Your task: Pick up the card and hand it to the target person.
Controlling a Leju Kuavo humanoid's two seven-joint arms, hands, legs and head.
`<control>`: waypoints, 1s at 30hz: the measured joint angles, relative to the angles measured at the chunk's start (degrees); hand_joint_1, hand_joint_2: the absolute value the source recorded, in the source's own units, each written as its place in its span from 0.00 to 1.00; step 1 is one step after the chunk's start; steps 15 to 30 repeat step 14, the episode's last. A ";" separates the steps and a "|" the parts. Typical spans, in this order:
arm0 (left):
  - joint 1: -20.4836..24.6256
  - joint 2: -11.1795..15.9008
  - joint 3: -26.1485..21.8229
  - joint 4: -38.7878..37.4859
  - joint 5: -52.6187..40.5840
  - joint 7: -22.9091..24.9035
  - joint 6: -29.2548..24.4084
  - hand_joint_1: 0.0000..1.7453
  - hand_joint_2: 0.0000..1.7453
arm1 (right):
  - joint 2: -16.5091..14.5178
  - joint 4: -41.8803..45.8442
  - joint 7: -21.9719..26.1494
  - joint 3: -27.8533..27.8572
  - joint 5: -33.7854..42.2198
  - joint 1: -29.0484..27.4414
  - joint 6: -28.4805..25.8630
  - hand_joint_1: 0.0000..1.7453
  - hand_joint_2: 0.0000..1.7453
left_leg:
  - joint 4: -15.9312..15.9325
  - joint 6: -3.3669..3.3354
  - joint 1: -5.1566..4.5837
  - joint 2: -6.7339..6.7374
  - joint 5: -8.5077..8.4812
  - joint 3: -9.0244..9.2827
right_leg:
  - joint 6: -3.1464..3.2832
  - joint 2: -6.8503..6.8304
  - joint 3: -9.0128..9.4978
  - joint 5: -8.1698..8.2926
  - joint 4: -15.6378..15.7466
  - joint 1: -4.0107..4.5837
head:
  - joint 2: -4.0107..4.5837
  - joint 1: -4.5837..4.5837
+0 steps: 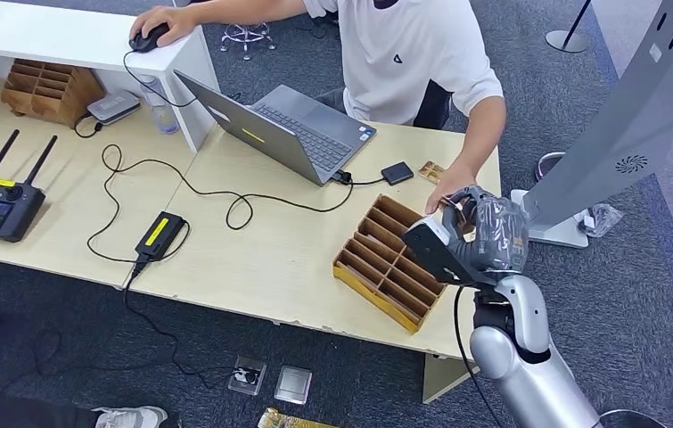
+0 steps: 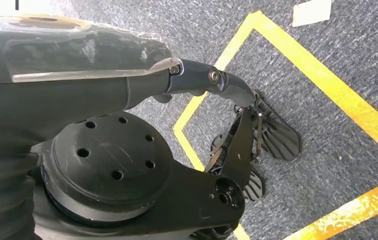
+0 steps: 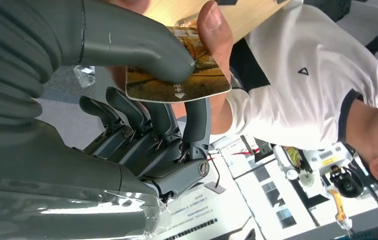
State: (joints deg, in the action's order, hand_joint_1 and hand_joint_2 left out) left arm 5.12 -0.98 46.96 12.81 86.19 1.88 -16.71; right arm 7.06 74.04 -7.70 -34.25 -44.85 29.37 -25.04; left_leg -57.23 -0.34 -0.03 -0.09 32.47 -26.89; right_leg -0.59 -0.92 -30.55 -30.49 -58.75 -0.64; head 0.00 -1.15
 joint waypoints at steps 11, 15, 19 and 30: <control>0.04 0.02 0.81 -0.02 -0.06 -0.05 0.64 0.00 1.00 | 0.13 -0.69 0.26 0.72 -0.72 -0.05 -0.13 0.00 1.00 | 0.00 -0.01 0.00 -0.01 -0.01 -0.12 | 0.00 -0.01 -0.09 0.00 -0.01 0.00 | 0.00 -0.01; 0.05 0.04 1.08 -0.02 -0.08 -0.11 0.85 0.00 1.00 | 0.11 -0.97 0.36 0.74 -0.73 -0.10 -0.38 0.00 1.00 | 0.00 -0.01 0.00 0.00 -0.01 -0.12 | 0.00 -0.01 -0.10 0.00 0.00 0.00 | 0.00 0.00; 0.05 0.04 1.08 -0.02 -0.08 -0.11 0.85 0.00 1.00 | 0.11 -0.97 0.36 0.74 -0.73 -0.10 -0.38 0.00 1.00 | 0.00 -0.01 0.00 0.00 -0.01 -0.12 | 0.00 -0.01 -0.10 0.00 0.00 0.00 | 0.00 0.00; 0.05 0.04 1.08 -0.02 -0.08 -0.11 0.85 0.00 1.00 | 0.11 -0.97 0.36 0.74 -0.73 -0.10 -0.38 0.00 1.00 | 0.00 -0.01 0.00 0.00 -0.01 -0.12 | 0.00 -0.01 -0.10 0.00 0.00 0.00 | 0.00 0.00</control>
